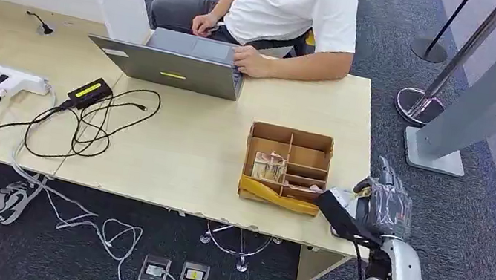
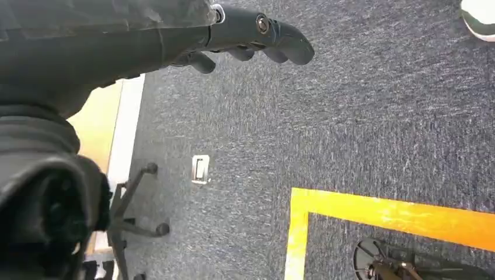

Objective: Pass the card to the sensor for recognition and then transmit it.

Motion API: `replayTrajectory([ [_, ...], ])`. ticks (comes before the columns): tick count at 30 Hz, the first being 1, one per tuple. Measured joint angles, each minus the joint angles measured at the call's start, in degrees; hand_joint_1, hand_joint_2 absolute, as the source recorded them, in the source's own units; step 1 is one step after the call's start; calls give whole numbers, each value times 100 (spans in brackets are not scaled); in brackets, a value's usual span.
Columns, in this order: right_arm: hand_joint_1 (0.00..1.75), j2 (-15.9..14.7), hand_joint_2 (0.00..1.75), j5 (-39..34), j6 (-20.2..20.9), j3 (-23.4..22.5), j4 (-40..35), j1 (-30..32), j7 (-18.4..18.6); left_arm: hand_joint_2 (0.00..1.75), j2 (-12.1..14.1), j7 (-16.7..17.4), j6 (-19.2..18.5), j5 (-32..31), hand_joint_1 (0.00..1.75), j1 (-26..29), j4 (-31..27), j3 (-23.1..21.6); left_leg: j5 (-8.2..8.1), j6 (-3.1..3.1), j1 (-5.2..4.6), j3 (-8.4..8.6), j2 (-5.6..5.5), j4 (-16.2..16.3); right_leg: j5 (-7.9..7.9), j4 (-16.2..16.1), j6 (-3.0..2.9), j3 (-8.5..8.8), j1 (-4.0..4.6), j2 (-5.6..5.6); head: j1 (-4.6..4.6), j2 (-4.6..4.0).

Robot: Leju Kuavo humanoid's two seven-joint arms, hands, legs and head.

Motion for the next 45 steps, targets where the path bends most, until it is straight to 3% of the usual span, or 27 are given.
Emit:
replayTrajectory([
  [24,175,151,175,-398,-63,42,743,210,-98,0,-13,-11,13,114,0,-2,0,2,-1,-1,0,1,1,0,0,0,0,-1,0,1,0,0],
  [45,175,205,175,-446,-245,42,918,313,-197,0,-13,-57,7,103,0,-2,0,2,-1,-2,0,10,8,0,0,0,0,3,0,14,0,0],
])
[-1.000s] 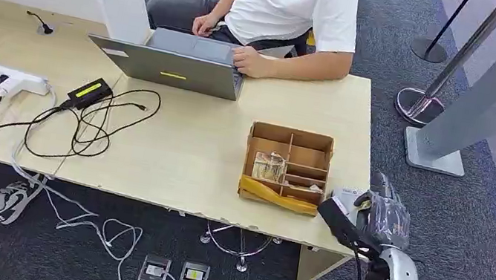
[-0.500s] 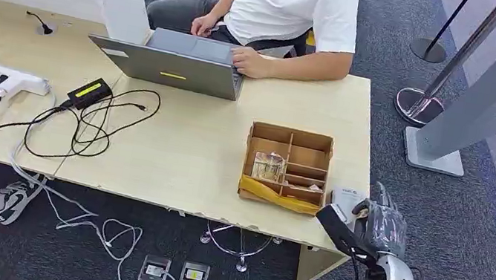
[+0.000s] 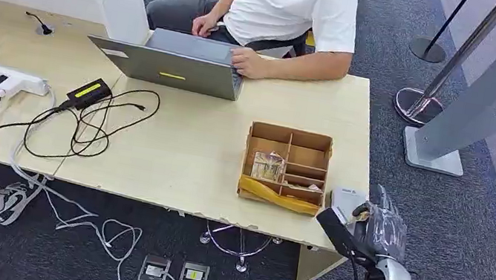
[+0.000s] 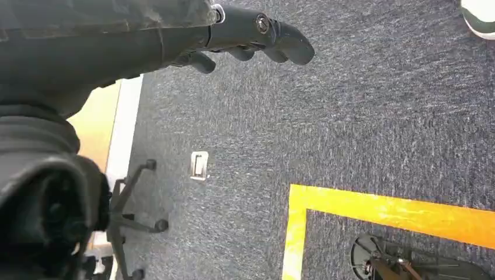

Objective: Pass the card to the sensor for recognition and then transmit it.

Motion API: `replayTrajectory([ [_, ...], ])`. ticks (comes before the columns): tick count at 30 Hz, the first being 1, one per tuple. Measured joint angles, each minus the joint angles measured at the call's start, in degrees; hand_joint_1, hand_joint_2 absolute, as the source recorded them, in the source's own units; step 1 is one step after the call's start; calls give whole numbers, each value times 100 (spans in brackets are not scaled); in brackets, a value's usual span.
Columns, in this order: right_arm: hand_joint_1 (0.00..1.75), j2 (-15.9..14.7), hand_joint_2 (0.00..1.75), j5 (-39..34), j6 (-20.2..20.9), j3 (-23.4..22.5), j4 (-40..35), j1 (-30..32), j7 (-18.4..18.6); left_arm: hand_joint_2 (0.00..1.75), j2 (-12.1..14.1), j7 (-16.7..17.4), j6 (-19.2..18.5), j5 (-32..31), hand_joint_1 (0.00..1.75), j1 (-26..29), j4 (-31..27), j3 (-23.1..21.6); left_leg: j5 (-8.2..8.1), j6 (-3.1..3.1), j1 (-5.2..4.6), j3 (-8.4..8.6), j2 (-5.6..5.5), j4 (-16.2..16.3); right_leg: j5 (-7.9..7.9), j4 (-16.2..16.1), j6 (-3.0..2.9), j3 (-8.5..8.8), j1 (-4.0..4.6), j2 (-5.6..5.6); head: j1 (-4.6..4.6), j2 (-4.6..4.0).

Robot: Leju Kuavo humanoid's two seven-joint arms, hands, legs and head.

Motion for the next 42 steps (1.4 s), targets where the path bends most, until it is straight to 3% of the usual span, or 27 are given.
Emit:
replayTrajectory([
  [11,175,2,175,585,-63,-11,-216,-43,179,0,0,-57,4,-35,0,0,0,-4,0,0,0,-4,0,0,1,1,1,4,0,-2,0,-2],
  [23,175,13,175,1169,-186,-254,-1082,-981,389,0,2,-122,-9,-217,0,-5,0,-72,1,0,0,-4,1,1,3,2,1,3,-1,-2,0,0],
  [28,175,35,175,1241,57,-278,-1215,-1495,356,0,22,-149,-101,-415,0,-12,0,-192,1,0,0,-4,1,1,3,2,1,2,0,-1,0,0],
  [34,175,116,175,1217,645,-245,-1189,-2008,301,0,68,-157,-262,-636,0,-25,0,-394,1,0,0,-14,0,0,3,4,1,-2,0,0,-2,-2],
  [38,175,347,175,1126,887,-44,-783,-2513,136,0,85,-155,-302,-721,0,-50,0,-494,1,0,2,-15,-1,0,3,4,1,-4,1,-3,2,0],
  [42,175,639,175,990,813,206,-208,-2893,46,0,103,-157,-304,-780,0,-70,0,-597,1,0,6,-15,-1,0,3,4,1,-5,5,-2,0,0],
])
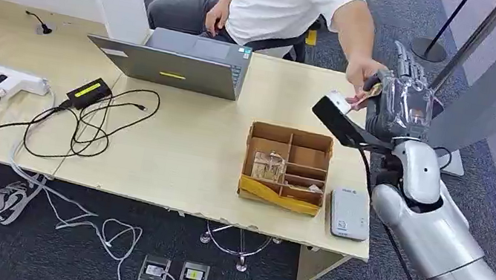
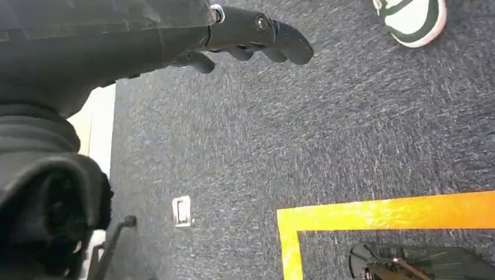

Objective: Pass the card to the sensor for recognition and then transmit it.

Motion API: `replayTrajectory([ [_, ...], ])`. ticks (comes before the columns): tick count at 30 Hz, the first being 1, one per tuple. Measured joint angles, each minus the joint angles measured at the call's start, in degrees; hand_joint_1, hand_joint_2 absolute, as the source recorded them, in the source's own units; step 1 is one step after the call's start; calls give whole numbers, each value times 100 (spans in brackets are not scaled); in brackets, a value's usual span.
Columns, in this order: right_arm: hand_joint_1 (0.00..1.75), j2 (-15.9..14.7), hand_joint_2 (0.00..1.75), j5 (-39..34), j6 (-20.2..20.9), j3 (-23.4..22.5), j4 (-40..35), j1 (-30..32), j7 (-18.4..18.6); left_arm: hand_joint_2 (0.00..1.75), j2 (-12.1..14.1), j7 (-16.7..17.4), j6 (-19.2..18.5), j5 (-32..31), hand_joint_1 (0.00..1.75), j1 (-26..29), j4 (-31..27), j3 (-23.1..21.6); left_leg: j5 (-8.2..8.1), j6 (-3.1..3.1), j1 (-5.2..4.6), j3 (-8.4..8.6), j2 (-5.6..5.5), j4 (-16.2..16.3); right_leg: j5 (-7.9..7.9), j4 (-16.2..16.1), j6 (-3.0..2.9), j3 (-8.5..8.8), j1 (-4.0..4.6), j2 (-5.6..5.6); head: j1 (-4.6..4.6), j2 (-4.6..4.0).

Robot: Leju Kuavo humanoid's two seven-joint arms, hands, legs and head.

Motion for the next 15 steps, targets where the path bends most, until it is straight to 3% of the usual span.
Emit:
replayTrajectory([
  [6,175,358,175,-147,-171,277,823,-269,-46,0,9,18,-24,-59,0,-34,0,-105,0,0,1,-3,-9,0,0,-1,-1,0,1,-14,2,0],
  [7,2,393,175,-147,-186,321,906,-291,-46,0,13,28,-39,-74,0,-35,0,-123,0,0,1,-3,-9,0,0,-1,-1,0,1,-13,0,0],
  [15,0,544,175,-193,-236,557,1452,-341,28,0,57,107,-159,-151,0,-56,0,-249,0,0,1,-1,-5,2,0,-4,-1,0,1,-8,0,-2],
])
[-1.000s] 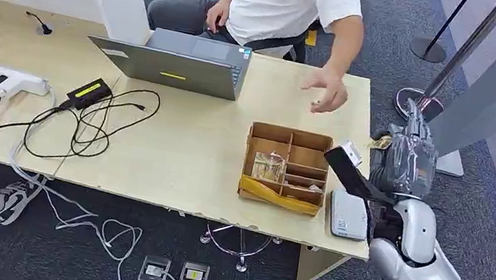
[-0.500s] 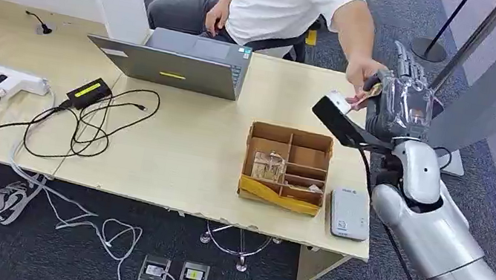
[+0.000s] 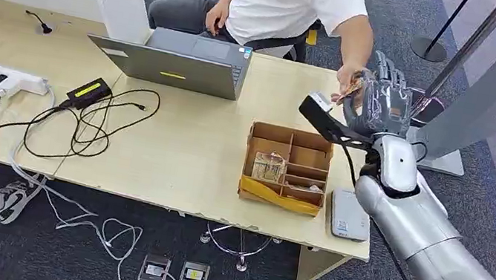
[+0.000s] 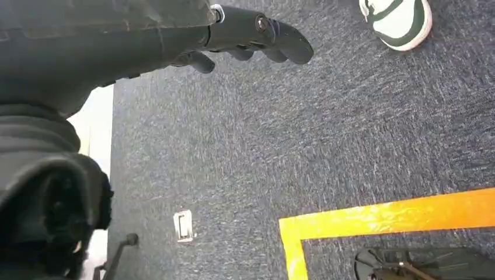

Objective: Pass the card to the sensor for recognition and then transmit it.

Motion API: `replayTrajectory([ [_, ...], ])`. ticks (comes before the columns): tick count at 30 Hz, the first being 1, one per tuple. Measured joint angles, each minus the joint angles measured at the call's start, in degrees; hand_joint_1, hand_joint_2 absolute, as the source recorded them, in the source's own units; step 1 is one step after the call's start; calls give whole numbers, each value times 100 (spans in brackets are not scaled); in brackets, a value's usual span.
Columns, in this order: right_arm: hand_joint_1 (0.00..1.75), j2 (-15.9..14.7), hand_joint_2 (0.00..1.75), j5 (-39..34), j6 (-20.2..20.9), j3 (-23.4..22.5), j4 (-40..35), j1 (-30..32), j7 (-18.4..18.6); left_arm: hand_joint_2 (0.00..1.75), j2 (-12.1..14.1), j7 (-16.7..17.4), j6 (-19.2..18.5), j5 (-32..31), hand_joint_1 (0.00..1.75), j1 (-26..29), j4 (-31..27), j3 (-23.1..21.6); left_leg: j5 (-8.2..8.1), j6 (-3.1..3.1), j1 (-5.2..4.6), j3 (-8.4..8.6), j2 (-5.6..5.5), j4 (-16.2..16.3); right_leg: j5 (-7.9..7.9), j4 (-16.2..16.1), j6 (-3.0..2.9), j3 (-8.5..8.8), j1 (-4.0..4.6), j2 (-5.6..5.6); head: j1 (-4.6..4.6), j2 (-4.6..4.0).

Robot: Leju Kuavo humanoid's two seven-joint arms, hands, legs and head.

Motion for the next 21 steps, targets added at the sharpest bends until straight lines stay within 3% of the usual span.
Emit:
replayTrajectory([
  [5,0,-8,175,-329,-164,68,111,20,52,0,4,0,-51,-33,0,-6,0,-31,0,0,0,2,3,0,0,0,0,-1,0,6,0,2],
  [10,0,-26,175,-943,-630,28,-14,178,-221,0,7,28,-62,-17,0,-7,0,-33,0,0,0,6,7,1,0,0,0,-1,0,14,0,2],
  [15,0,-107,175,-1561,-835,-131,-805,614,-517,0,9,35,-5,151,0,27,0,-31,-4,-5,1,7,8,0,-1,0,-1,-3,2,15,-2,2],
  [21,0,-218,175,-2109,-680,-295,-1653,1168,-962,0,11,-7,10,302,0,45,0,-17,-4,-6,2,13,8,0,-1,-2,-2,-1,2,15,0,2],
])
